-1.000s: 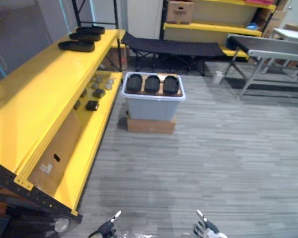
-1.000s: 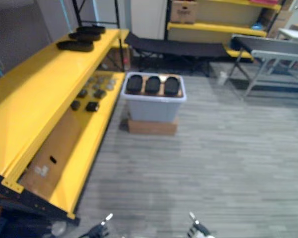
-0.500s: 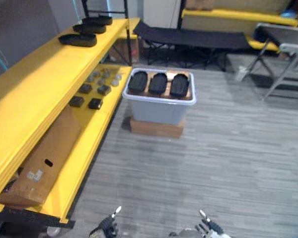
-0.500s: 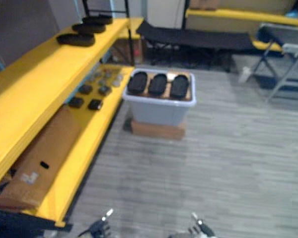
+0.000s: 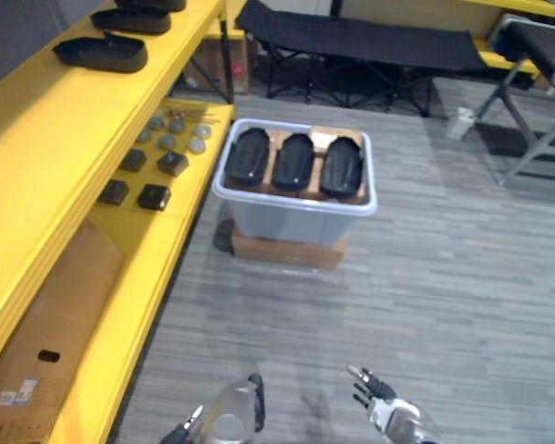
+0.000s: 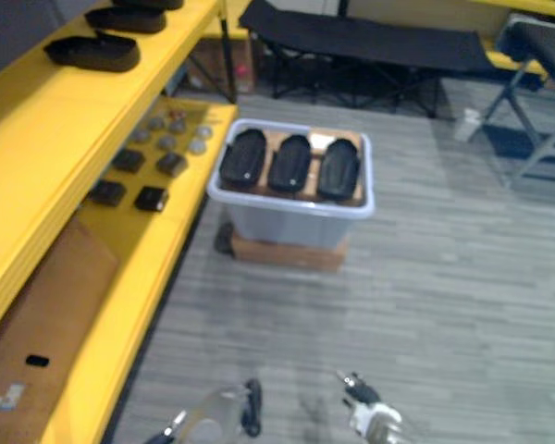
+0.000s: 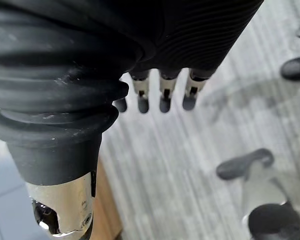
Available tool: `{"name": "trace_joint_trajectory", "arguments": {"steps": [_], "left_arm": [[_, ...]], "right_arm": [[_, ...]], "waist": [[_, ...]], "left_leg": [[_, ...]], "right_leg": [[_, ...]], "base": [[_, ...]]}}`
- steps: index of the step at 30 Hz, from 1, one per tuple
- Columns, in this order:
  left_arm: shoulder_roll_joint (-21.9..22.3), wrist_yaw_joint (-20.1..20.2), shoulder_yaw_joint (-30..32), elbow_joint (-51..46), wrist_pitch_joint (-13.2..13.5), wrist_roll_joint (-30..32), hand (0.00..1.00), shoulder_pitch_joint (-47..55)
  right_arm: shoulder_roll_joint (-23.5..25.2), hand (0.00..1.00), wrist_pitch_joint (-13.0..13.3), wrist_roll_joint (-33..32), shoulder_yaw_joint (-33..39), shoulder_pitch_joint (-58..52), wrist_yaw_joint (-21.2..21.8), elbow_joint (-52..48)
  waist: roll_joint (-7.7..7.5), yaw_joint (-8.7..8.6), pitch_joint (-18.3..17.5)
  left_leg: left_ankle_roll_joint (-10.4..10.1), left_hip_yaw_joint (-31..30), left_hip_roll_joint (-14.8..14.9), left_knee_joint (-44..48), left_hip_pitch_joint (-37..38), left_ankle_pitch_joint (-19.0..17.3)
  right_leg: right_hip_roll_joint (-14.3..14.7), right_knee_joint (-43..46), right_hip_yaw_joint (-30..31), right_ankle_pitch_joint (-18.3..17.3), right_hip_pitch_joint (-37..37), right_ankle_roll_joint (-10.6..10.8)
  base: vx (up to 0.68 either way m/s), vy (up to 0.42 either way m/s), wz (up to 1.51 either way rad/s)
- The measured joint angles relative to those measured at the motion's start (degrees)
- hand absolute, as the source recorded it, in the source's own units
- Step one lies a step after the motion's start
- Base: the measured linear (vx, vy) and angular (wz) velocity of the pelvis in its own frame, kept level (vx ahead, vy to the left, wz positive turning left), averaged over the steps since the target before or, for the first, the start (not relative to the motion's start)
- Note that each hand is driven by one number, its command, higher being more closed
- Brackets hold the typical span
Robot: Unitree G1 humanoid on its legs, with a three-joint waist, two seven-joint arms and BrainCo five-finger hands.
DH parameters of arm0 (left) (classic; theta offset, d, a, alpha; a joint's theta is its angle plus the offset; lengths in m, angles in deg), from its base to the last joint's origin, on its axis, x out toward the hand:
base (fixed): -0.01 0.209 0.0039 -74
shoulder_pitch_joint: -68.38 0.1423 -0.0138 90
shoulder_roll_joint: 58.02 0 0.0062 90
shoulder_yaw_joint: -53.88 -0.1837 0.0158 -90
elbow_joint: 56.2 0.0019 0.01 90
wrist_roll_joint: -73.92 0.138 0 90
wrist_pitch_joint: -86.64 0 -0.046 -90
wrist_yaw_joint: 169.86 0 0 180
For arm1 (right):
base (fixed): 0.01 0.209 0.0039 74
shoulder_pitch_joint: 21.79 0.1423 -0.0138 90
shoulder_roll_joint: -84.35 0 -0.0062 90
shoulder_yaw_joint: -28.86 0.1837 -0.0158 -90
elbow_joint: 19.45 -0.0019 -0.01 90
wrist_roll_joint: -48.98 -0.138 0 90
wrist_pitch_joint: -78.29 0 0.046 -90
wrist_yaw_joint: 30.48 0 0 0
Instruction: Walk over and take plastic housings, then place them on the shelf
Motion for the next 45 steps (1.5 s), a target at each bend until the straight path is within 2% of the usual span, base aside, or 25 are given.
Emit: {"name": "trace_joint_trajectory", "arguments": {"steps": [1,2,3,4,5,6,8,10,12,13,15,17,19,20,23,25,26,27,28,29,31,33,36,39,45], "left_arm": [[-0.3,0.0,-0.4,0.1,0.3,0.9,0.0,-0.7],[-0.3,-0.2,-0.7,0.1,0.7,1.4,0.0,-0.7],[-0.2,-0.6,-2.4,-0.1,2.1,1.5,0.0,-1.2],[-0.1,-0.8,-2.8,-0.2,2.8,1.4,0.0,-1.4],[-0.2,-1.0,-3.5,-0.2,3.1,1.2,0.0,-2.1],[-0.3,-1.2,-4.8,-0.7,3.4,0.9,0.0,-3.9],[0.2,-1.2,-6.6,-2.1,4.4,0.7,0.0,-6.2],[1.8,-1.3,-6.7,-3.3,4.7,-1.3,0.0,-8.6],[3.5,-1.4,-7.0,-4.3,5.2,-1.5,0.0,-8.9],[4.5,-2.2,-7.2,-4.3,5.0,-2.8,0.0,-8.9],[7.0,-3.1,-8.9,-3.9,4.3,-3.0,0.0,-8.6],[8.1,-3.3,-8.8,-3.9,3.5,-3.5,0.0,-8.0],[7.7,-3.4,-7.8,-4.1,3.2,-3.4,0.0,-7.8],[7.6,-3.5,-7.5,-4.1,3.1,-3.5,0.0,-7.8],[7.2,-3.7,-6.8,-3.9,2.9,-3.4,0.0,-7.9],[6.5,-3.2,-6.4,-3.6,3.9,-2.9,0.0,-8.8],[6.4,-3.2,-6.3,-3.3,4.2,-2.9,0.0,-9.1],[6.4,-3.1,-6.3,-2.8,4.5,-2.9,0.0,-9.7],[6.4,-3.2,-6.4,-1.9,4.9,-3.0,0.0,-10.3],[5.9,-3.2,-6.4,-1.5,5.1,-3.0,0.0,-10.6],[3.2,-3.3,-6.5,-1.6,5.5,-2.9,0.0,-11.4],[-0.1,-3.5,-6.6,-1.6,5.6,-2.9,0.0,-11.6],[-1.2,-3.9,-6.9,-1.6,6.4,-3.2,0.0,-10.8],[-1.2,-4.4,-8.2,-1.2,6.6,-3.3,0.0,-10.4],[-0.8,-4.7,-9.3,0.6,5.5,-3.0,0.0,-8.9]], "right_arm": [[0.0,0.0,-0.4,0.0,0.9,-0.2,0.0,1.3],[0.0,0.0,-0.7,0.0,1.6,-0.7,0.1,2.2],[0.0,0.0,0.3,0.0,2.8,-2.8,0.0,1.0],[-0.7,0.0,0.3,0.1,3.3,-3.0,0.1,-0.2],[-1.2,0.0,0.5,0.2,3.8,-3.0,0.0,-0.5],[-1.3,0.0,0.7,0.2,5.4,-3.3,0.0,-0.7],[-0.9,0.0,1.6,0.1,6.9,-3.9,0.0,-1.0],[0.2,0.0,2.2,0.1,7.5,-4.1,0.0,-1.9],[0.5,0.0,2.3,0.2,7.0,-4.3,0.0,-2.3],[0.6,0.0,2.3,0.1,7.1,-4.6,-0.1,-2.7],[-0.4,0.0,2.1,0.1,7.4,-4.8,-1.4,-2.9],[-1.1,0.0,1.2,0.0,6.9,-5.1,-2.5,-3.1],[-0.7,0.0,0.6,0.0,6.1,-5.7,-3.0,-3.0],[-0.5,0.0,0.4,0.1,6.0,-5.8,-3.4,-3.0],[0.2,0.0,0.1,0.1,6.0,-6.1,-4.2,-3.1],[0.1,0.0,0.1,0.0,6.2,-6.2,-5.5,-4.3],[-0.1,0.0,0.1,0.1,6.3,-6.3,-5.7,-4.5],[-0.6,0.0,0.1,0.2,6.2,-6.8,-6.3,-4.9],[-1.3,0.0,0.1,1.7,6.0,-7.7,-6.2,-5.6],[-1.3,0.0,0.1,2.9,6.0,-7.7,-6.2,-5.8],[1.4,0.0,0.2,6.1,4.5,-8.0,-3.8,-6.1],[3.0,0.0,1.2,10.4,2.7,-7.9,-0.7,-5.9],[2.6,0.0,1.8,12.4,1.2,-7.7,2.0,-5.7],[0.8,0.0,2.0,12.4,-1.5,-6.8,2.7,-4.7],[-1.5,0.0,0.0,12.3,-3.7,-6.8,4.2,-3.6]], "waist": [[0.14,-0.77,0.1],[0.23,-1.6,0.1],[0.69,-2.36,0.4],[1.4,-3.08,0.6],[1.72,-3.5,0.4],[1.76,-4.54,0.4],[2.13,-4.87,0.2],[2.03,-5.12,0.1],[1.81,-5.63,-0.1],[2.62,-6.27,-1.0],[4.84,-6.32,-2.0],[6.4,-6.39,-2.2],[6.45,-6.18,-1.9],[6.42,-6.18,-1.9],[5.75,-6.15,-1.8],[5.4,-6.18,-1.6],[5.31,-6.14,-1.6],[5.27,-6.04,-1.5],[5.72,-6.11,-1.5],[4.94,-6.02,-1.0],[0.16,-6.19,0.0],[-2.29,-5.94,0.6],[-2.15,-5.5,0.9],[-0.71,-4.78,1.6],[-0.14,-4.73,1.5]], "left_leg": [[0.0,-0.8,-1.1,-2.3,2.8,-0.2],[0.0,-1.7,-1.6,-3.5,4.5,-0.3],[-0.1,-2.2,-2.1,-6.1,8.4,-0.4],[-0.2,-2.3,-2.1,-7.5,11.1,-0.6],[-0.7,-2.5,-2.0,-8.4,13.0,-1.0],[-1.8,-3.3,-1.2,-9.0,15.1,-1.6],[-2.4,-5.1,0.6,-9.1,16.9,-3.4],[-4.3,-6.1,2.1,-8.1,19.1,-6.0],[-5.7,-7.4,2.9,-6.9,21.2,-9.3],[-6.8,-8.9,4.0,-6.1,22.0,-11.0],[-8.4,-9.5,6.2,-2.8,21.3,-10.0],[-11.0,-9.4,9.1,13.1,15.0,-4.8],[-11.7,-8.6,12.5,25.5,9.6,-3.9],[-11.7,-8.0,13.3,27.1,8.8,-3.9],[-11.3,-1.7,16.9,21.2,4.9,-4.0],[-10.0,2.1,18.7,7.6,1.3,-1.5],[-9.7,2.4,18.7,4.6,0.5,-0.2],[-9.0,3.9,18.6,-0.3,0.0,4.0],[-10.2,4.4,18.4,-2.8,0.0,10.6],[-11.2,4.4,17.4,-2.7,0.4,9.2],[-10.4,5.0,13.4,-4.2,0.2,8.9],[-10.1,4.6,11.3,-5.4,-1.4,8.9],[-9.9,3.4,10.3,-6.4,-0.9,8.9],[-9.8,3.2,10.0,-8.6,0.3,9.6],[-10.5,3.2,10.0,-15.6,3.5,13.2]], "right_leg": [[-2.0,14.9,0.0,1.4,-7.2,4.2],[-2.9,20.8,-0.7,0.7,-10.0,3.2],[-4.7,27.6,-3.3,-2.0,-15.0,-0.1],[-5.5,28.6,-5.1,-3.8,-18.4,-2.8],[-5.8,26.8,-7.1,-5.7,-21.2,-3.1],[-5.2,19.7,-10.1,-7.1,-23.3,-3.8],[-2.8,5.7,-12.4,-6.2,-25.6,-3.8],[-0.6,-7.1,-12.5,-1.2,-27.2,-4.7],[0.4,-11.0,-11.3,2.6,-27.2,-6.4],[1.0,-9.5,-10.4,9.1,-27.2,-7.8],[1.4,-4.6,-12.2,4.3,-27.6,-8.8],[2.4,-3.4,-13.8,0.2,-24.8,-9.6],[4.0,-6.5,-14.5,-0.8,-19.4,-10.1],[4.3,-7.6,-14.7,-0.8,-17.5,-10.1],[4.2,-14.2,-15.5,-0.5,-10.1,-9.6],[2.8,-16.8,-15.8,-0.3,-8.7,-7.2],[2.2,-16.8,-15.9,-0.5,-8.8,-6.3],[0.8,-16.0,-15.4,-0.9,-9.0,-4.7],[0.0,-14.1,-14.7,-2.1,-9.2,-2.6],[-0.9,-13.2,-14.1,-2.7,-9.3,-1.7],[-4.7,-13.6,-14.0,-2.5,-10.2,-1.1],[-5.3,-16.5,-14.1,-0.5,-10.5,0.2],[-5.2,-18.8,-14.3,1.3,-8.7,-0.4],[-4.7,-20.2,-14.3,1.8,-7.5,-0.1],[-3.3,-21.4,-14.1,2.4,-6.9,-0.6]], "base": [[0.41,0.174,0.12],[0.42,0.145,0.32],[0.29,0.083,0.25],[0.36,0.086,0.21],[0.34,0.038,0.32],[0.34,0.002,0.5],[0.38,-0.084,0.55],[0.49,-0.18,0.36],[0.52,-0.264,0.33],[0.56,-0.295,0.41],[0.56,-0.286,0.39],[0.61,-0.33,0.27],[0.43,-0.188,0.13],[0.41,-0.127,0.03],[0.34,-0.071,0.03],[0.26,0.061,0.0],[0.17,0.139,-0.05],[0.24,0.277,-0.1],[0.3,0.336,-0.08],[0.3,0.359,0.11],[0.18,0.218,0.18],[0.18,0.162,0.21],[0.13,0.082,0.26],[0.06,-0.007,0.07],[0.01,-0.039,-0.01]]}}
